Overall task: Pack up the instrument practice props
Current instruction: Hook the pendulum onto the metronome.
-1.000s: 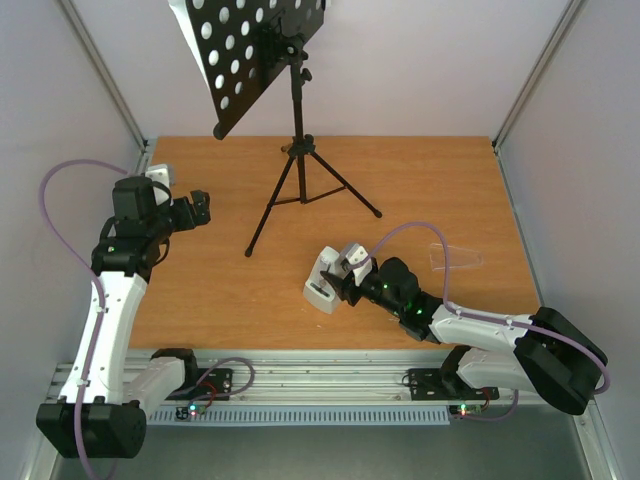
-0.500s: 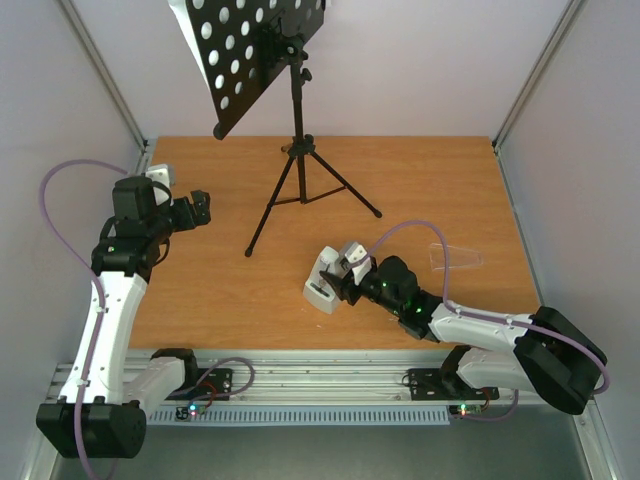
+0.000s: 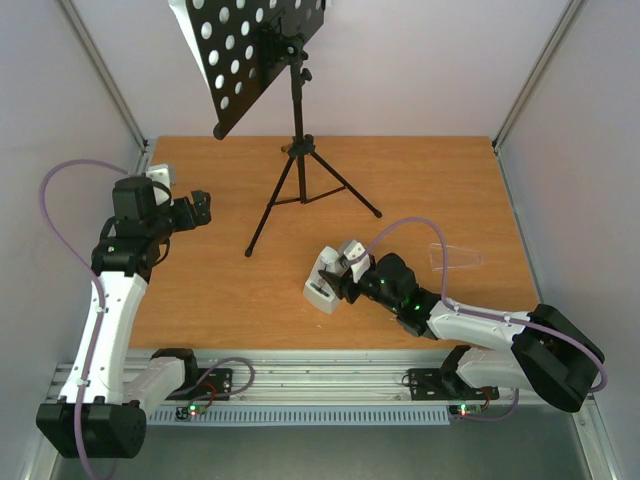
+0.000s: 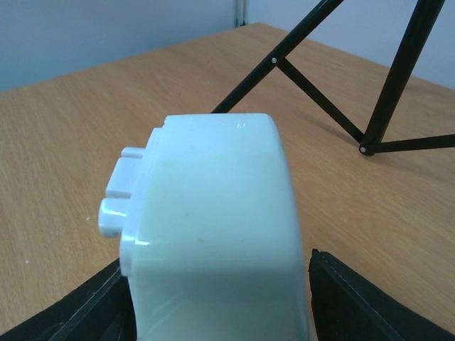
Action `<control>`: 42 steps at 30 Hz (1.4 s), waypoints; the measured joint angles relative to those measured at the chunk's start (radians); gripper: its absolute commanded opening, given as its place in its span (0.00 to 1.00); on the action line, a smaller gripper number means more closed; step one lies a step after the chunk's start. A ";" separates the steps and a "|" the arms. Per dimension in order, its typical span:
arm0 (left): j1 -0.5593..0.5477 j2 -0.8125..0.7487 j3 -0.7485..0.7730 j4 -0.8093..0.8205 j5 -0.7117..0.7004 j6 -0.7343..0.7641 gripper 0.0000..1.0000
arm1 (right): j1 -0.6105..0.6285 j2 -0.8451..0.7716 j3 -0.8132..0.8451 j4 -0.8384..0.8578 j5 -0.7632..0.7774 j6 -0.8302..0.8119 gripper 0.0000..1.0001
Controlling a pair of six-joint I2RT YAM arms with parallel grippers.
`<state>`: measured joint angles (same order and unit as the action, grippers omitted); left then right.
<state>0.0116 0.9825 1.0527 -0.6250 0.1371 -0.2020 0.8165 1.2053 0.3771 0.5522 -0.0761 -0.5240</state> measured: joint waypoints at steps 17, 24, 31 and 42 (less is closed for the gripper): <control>0.000 0.000 0.000 0.000 0.006 0.000 0.99 | -0.008 0.017 0.016 -0.010 -0.009 0.000 0.70; 0.000 0.000 0.000 0.000 0.006 0.000 0.99 | -0.011 0.018 0.027 -0.030 -0.010 -0.002 0.77; 0.000 0.000 0.000 0.000 0.006 0.000 0.99 | -0.015 0.018 0.027 -0.050 -0.011 -0.013 0.91; 0.000 0.000 0.000 0.003 0.040 0.001 0.99 | -0.015 -0.174 0.023 -0.130 -0.043 -0.014 0.98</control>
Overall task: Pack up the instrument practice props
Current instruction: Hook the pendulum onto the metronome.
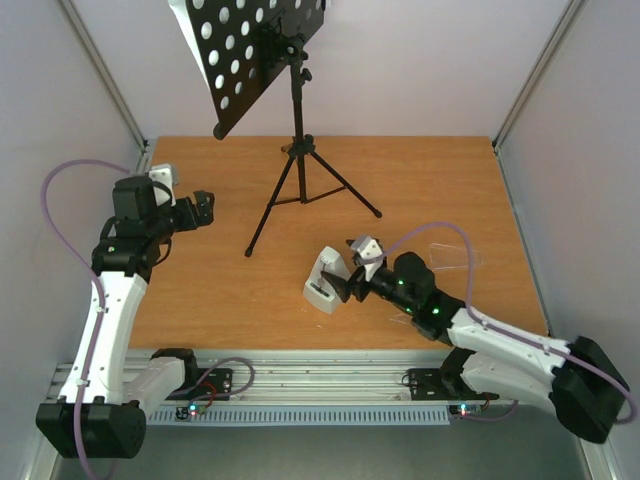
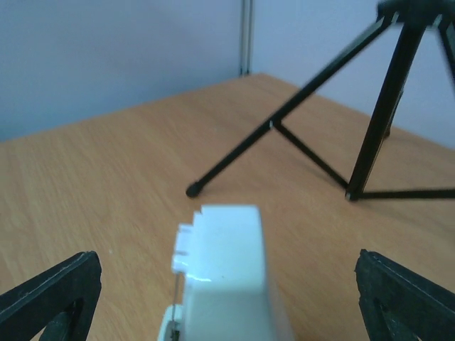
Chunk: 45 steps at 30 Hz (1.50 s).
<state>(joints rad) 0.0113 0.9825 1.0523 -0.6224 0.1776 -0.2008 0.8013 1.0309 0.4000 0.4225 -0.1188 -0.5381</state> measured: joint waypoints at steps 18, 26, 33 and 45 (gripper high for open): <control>-0.417 -0.026 -0.108 0.063 0.036 0.043 0.93 | -0.001 -0.363 0.004 -0.407 0.307 0.089 0.98; -0.661 -0.077 -0.342 0.218 0.040 -0.027 0.93 | -0.001 -0.370 -0.034 -0.383 0.424 0.111 0.99; -0.797 0.056 -0.367 0.377 0.062 0.063 0.94 | -0.001 -0.445 -0.075 -0.377 0.540 0.121 0.98; -0.816 0.186 -0.345 0.506 0.047 0.177 0.75 | -0.001 -0.465 -0.095 -0.359 0.594 0.128 0.99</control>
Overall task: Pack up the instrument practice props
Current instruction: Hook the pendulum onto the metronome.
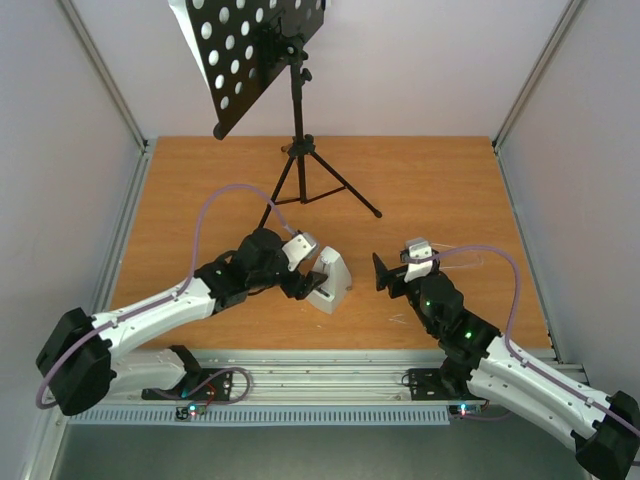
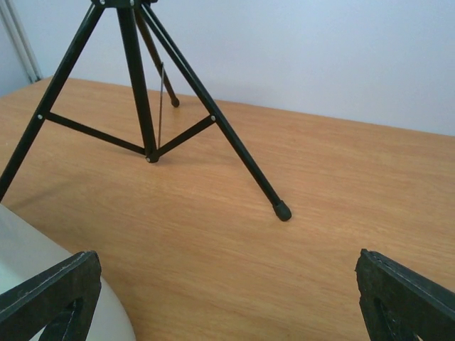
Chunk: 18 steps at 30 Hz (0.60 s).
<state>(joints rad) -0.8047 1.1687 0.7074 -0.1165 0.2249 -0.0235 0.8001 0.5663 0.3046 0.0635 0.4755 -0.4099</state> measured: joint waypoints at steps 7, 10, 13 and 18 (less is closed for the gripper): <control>0.000 0.037 0.026 -0.002 0.000 0.045 0.65 | 0.000 0.009 0.000 0.000 0.001 0.002 0.98; 0.000 0.054 0.042 -0.001 -0.008 0.060 0.63 | 0.000 0.010 0.000 0.000 0.002 0.002 0.98; 0.000 0.066 0.045 -0.004 -0.025 0.064 0.62 | 0.000 0.010 0.000 0.000 0.003 0.002 0.98; 0.000 0.068 0.046 -0.006 -0.031 0.076 0.56 | 0.000 0.011 0.000 0.000 0.003 0.002 0.99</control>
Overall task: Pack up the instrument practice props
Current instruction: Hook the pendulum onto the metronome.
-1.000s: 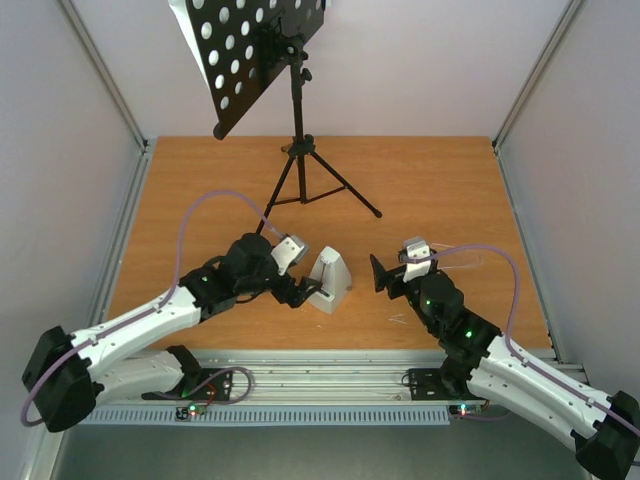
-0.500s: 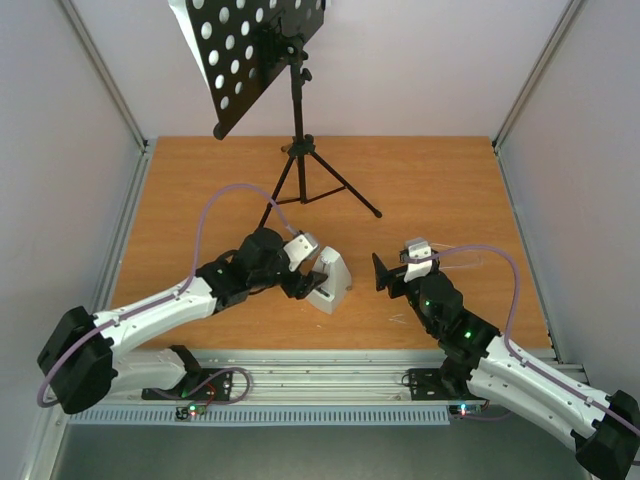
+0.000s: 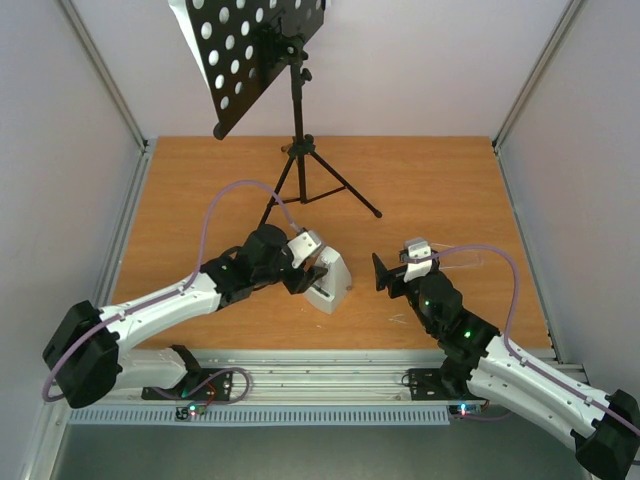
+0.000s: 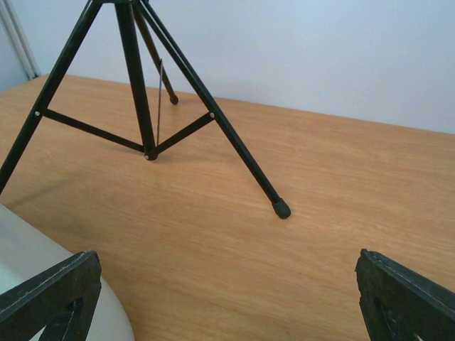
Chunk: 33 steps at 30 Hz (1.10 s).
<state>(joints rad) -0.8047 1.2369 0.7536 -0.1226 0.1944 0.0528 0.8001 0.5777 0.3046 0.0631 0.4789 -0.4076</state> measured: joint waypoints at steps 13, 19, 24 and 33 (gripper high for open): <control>0.000 0.024 0.020 -0.008 0.034 0.013 0.43 | 0.000 0.012 0.000 0.000 0.004 0.000 0.98; 0.000 0.024 0.021 -0.008 0.039 0.012 0.41 | 0.000 0.012 0.000 0.000 0.004 0.000 0.98; 0.000 0.025 0.021 -0.008 0.042 0.013 0.78 | 0.000 0.012 0.000 0.000 0.005 0.000 0.98; 0.000 -0.108 -0.100 0.069 0.017 -0.107 0.99 | 0.000 -0.019 0.000 -0.019 0.005 0.009 0.99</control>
<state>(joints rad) -0.8047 1.1286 0.6540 -0.0536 0.2115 -0.0540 0.8001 0.5591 0.3050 0.0437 0.4839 -0.3988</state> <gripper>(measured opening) 0.988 0.985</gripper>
